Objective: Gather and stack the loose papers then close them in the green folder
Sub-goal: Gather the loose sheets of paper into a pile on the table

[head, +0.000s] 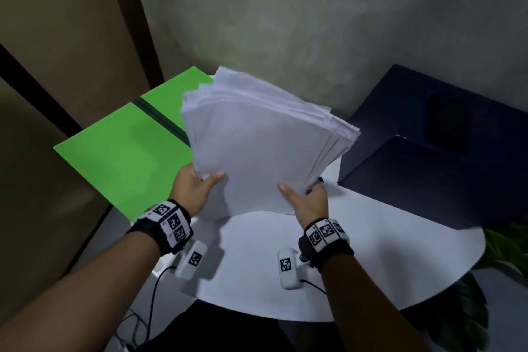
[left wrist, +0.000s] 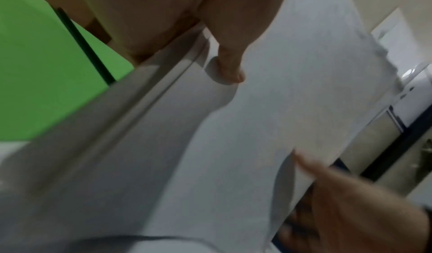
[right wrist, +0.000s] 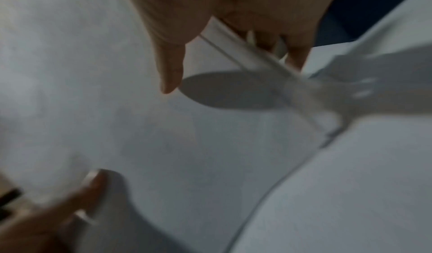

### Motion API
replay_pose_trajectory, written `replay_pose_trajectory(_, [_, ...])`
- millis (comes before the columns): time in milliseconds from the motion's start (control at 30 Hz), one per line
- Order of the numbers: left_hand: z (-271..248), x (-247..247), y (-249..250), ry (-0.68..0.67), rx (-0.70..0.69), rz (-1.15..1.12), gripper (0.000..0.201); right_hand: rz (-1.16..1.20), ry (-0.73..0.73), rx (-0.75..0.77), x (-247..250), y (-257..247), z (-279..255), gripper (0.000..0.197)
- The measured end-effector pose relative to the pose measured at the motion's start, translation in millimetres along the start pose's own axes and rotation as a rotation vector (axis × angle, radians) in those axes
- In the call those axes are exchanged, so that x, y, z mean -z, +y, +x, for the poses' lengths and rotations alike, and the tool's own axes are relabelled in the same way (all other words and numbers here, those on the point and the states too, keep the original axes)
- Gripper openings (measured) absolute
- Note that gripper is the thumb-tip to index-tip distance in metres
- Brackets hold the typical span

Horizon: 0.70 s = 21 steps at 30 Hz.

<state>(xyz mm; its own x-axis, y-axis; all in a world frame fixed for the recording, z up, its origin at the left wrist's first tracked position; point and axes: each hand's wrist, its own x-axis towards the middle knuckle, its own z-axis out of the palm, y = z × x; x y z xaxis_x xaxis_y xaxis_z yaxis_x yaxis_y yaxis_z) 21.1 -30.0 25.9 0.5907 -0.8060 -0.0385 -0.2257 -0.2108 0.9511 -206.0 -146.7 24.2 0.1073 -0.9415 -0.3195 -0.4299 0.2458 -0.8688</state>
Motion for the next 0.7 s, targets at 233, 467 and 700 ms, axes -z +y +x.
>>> replay_pose_trajectory(233, [24,42,19,0.147,-0.058,-0.07,0.023,-0.888,-0.023,-0.255,-23,63,-15,0.135])
replay_pose_trajectory(467, [17,60,1,0.087,0.087,-0.165,0.033,-0.547,-0.003,-0.352,-15,55,2,0.118])
replay_pose_trajectory(700, [-6,44,-32,0.022,0.447,0.017,0.035,-0.485,0.059,-0.182,18,48,2,0.027])
